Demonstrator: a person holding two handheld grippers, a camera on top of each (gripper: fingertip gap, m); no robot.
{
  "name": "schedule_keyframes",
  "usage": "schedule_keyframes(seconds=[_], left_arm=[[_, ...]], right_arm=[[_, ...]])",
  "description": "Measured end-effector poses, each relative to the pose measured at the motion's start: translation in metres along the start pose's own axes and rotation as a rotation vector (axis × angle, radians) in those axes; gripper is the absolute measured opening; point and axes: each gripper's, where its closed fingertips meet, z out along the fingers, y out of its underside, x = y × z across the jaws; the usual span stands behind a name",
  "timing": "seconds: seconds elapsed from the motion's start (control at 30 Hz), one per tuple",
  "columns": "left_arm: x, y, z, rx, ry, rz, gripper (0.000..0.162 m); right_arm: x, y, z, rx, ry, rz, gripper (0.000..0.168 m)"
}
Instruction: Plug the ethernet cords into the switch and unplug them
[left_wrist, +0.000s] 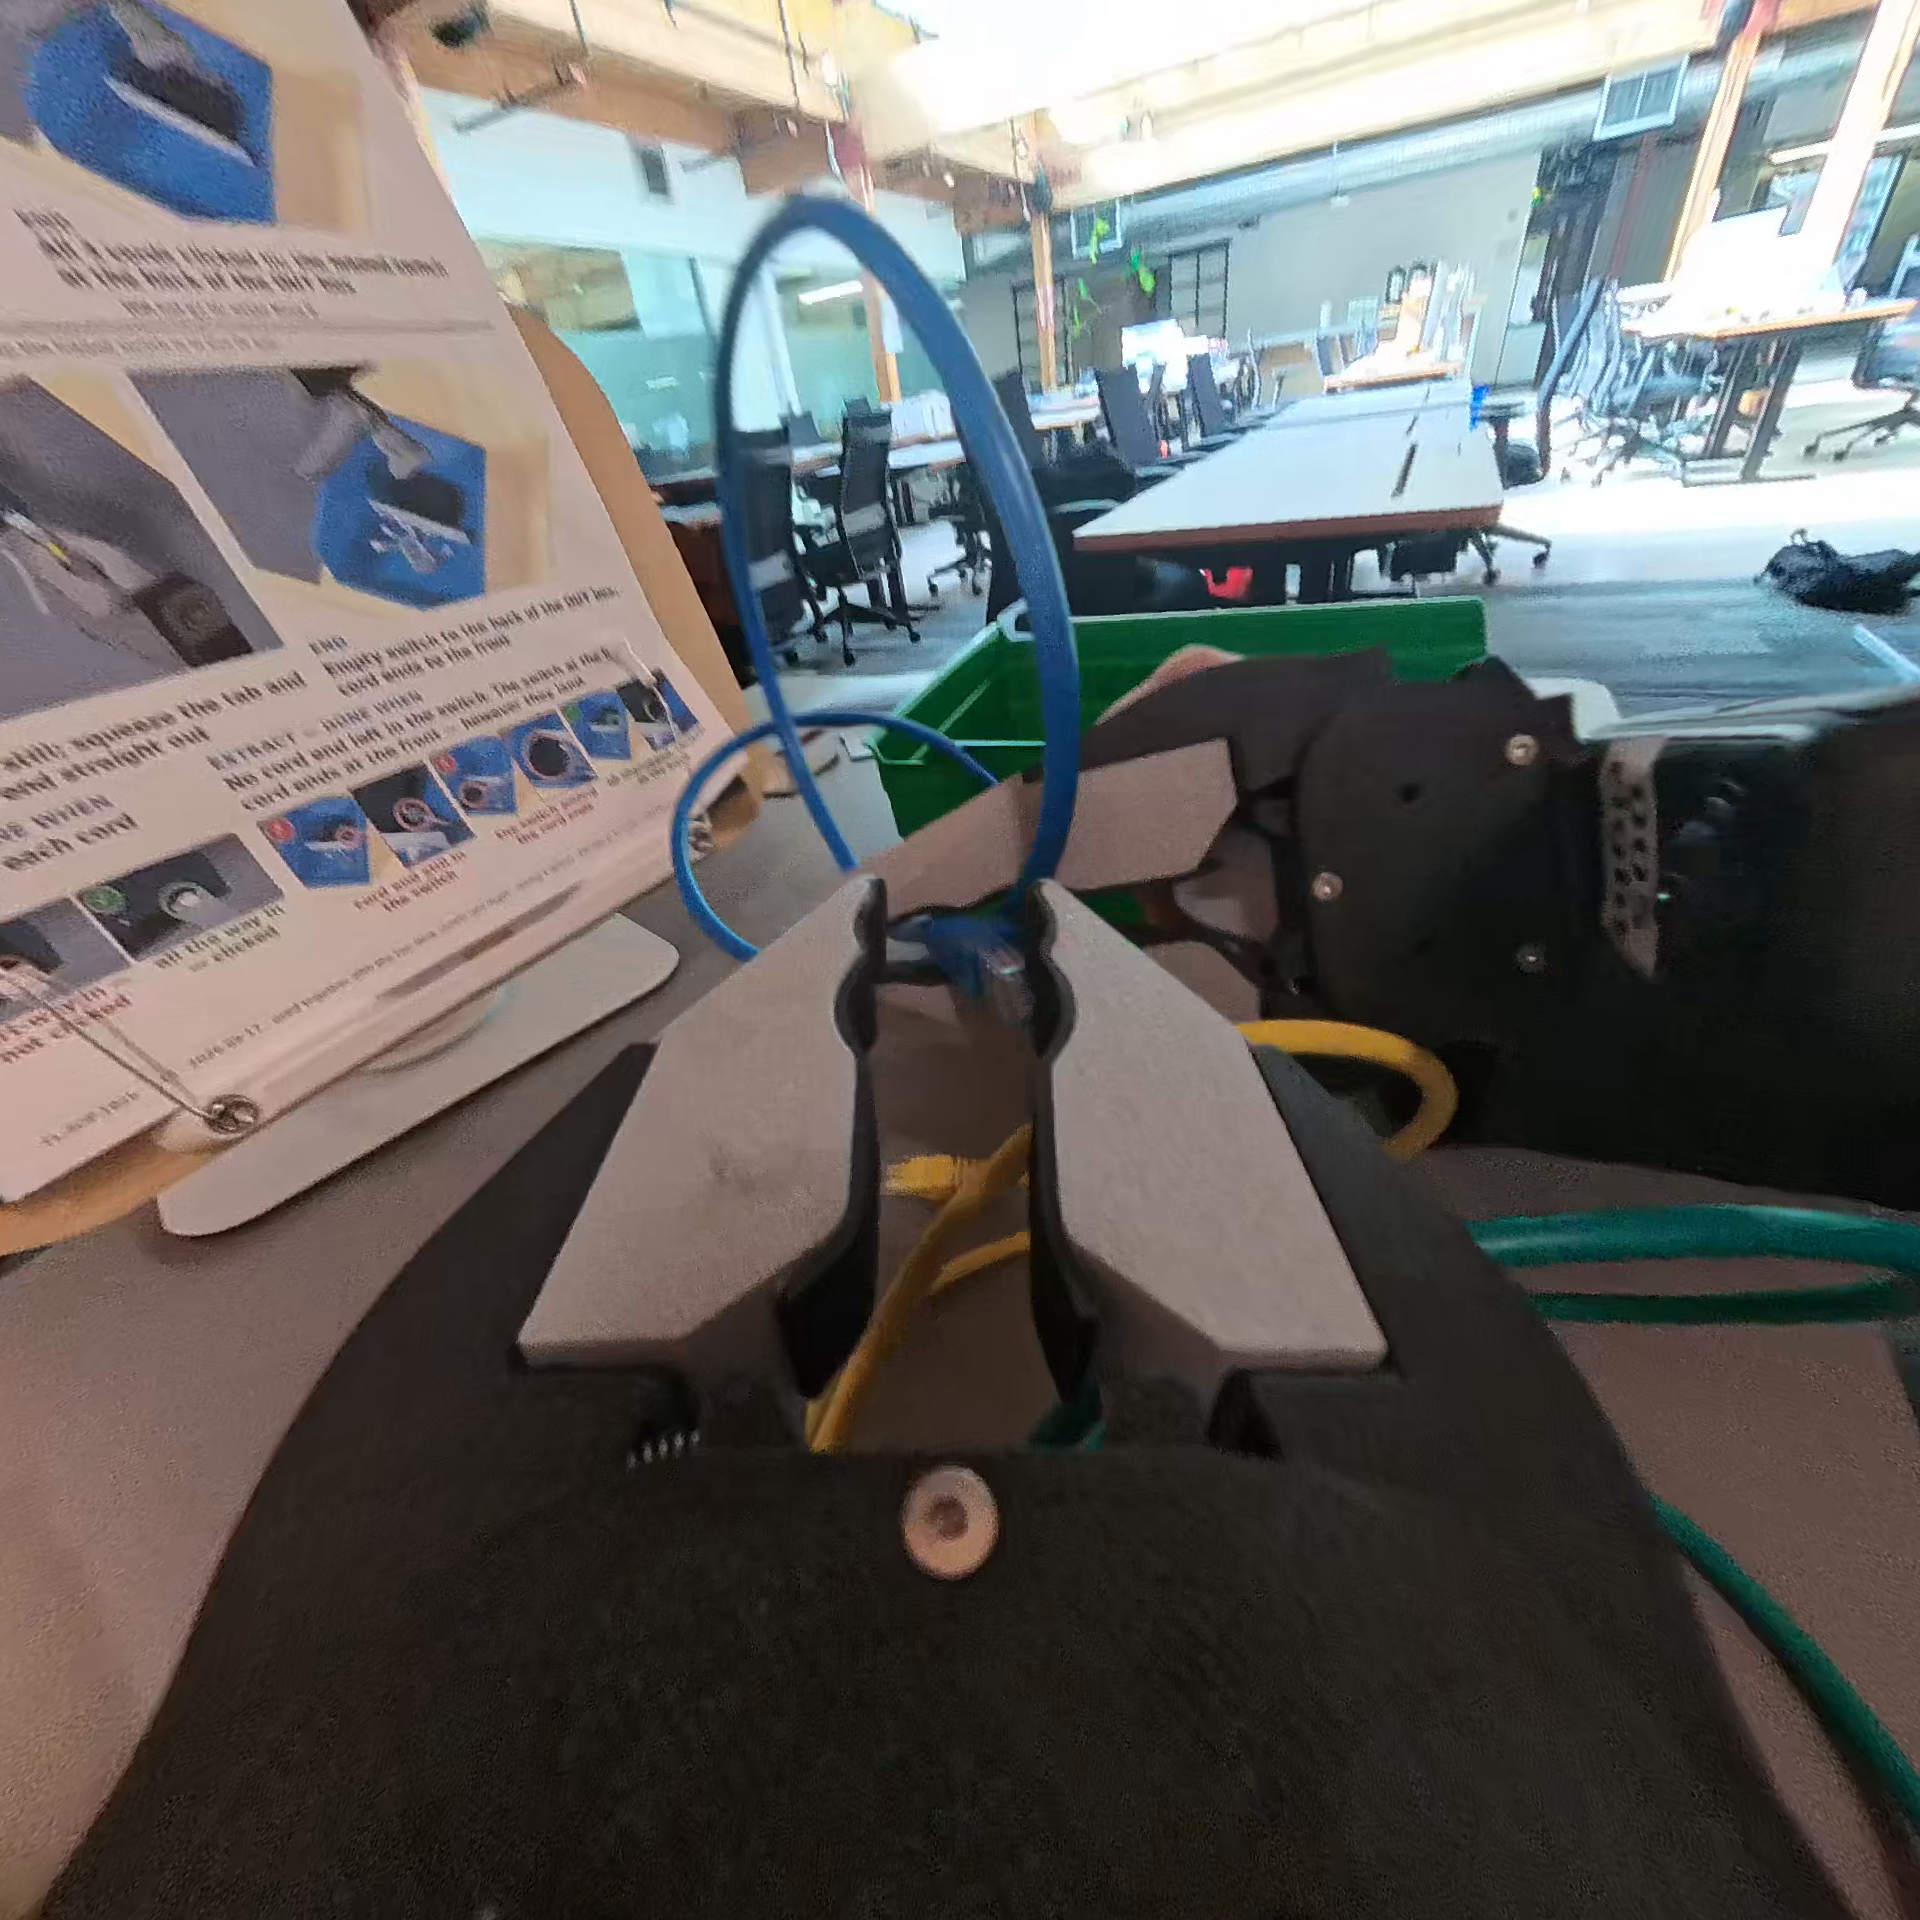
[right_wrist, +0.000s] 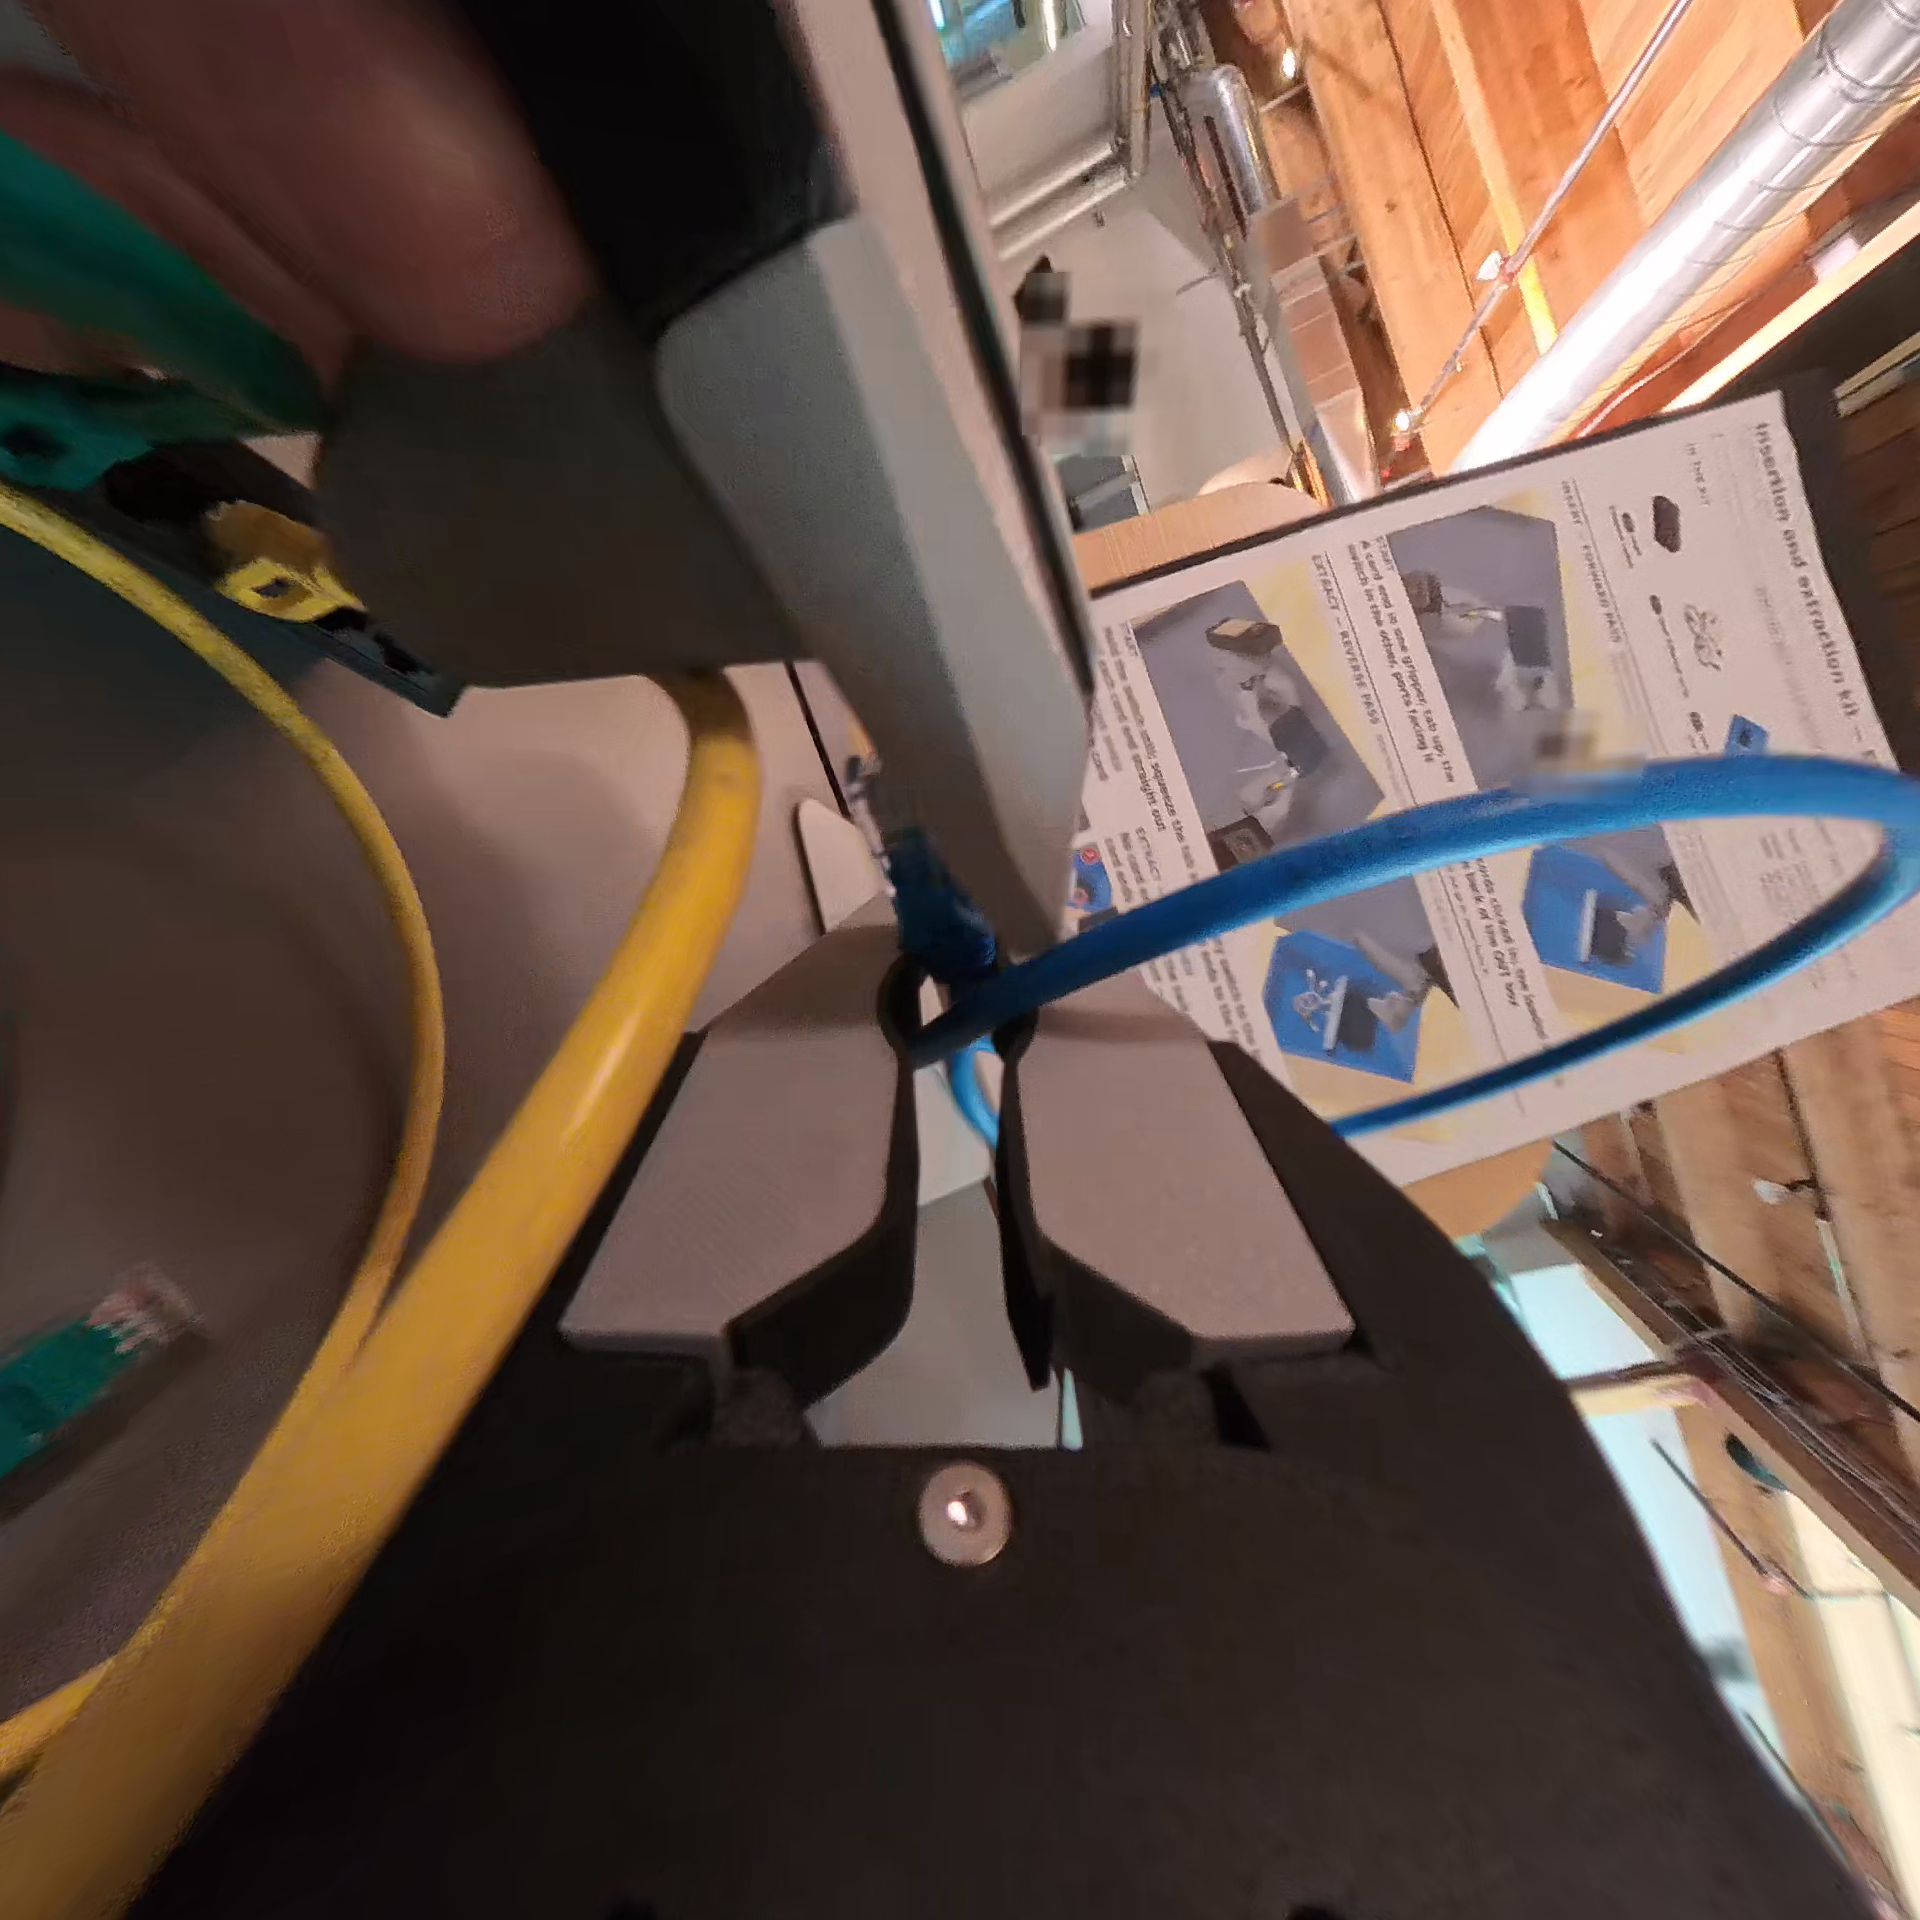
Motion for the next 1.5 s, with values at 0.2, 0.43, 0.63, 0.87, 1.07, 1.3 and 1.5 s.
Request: schedule_keyframes(seconds=[0.2,0.43,0.63,0.87,1.07,1.3,1.5], left_arm=[[0.004,0.005,0.002,-0.028,0.032,-0.039,0.007],[0.001,-0.011,-0.004,0.068,0.051,-0.116,0.019],[-0.001,-0.008,-0.003,0.052,0.000,0.018,0.025],[-0.004,-0.010,-0.002,0.059,-0.107,0.203,0.022],[-0.011,-0.007,-0.003,0.054,-0.063,0.014,0.026],[-0.008,-0.005,-0.002,0.063,-0.028,-0.006,0.021],[-0.001,-0.006,-0.003,0.047,0.030,0.019,0.012]], right_arm=[[0.006,0.007,0.001,-0.042,0.060,-0.047,0.000],[0.028,-0.004,-0.009,-0.006,0.205,-0.087,0.005],[0.034,0.000,-0.010,-0.007,0.203,-0.035,0.000],[0.021,0.003,-0.005,0.013,0.102,-0.001,0.000],[0.017,-0.002,-0.006,0.022,0.102,-0.048,0.000],[0.016,-0.002,-0.005,0.020,0.100,-0.049,0.000],[0.015,-0.004,-0.006,0.037,0.099,-0.045,0.000]])
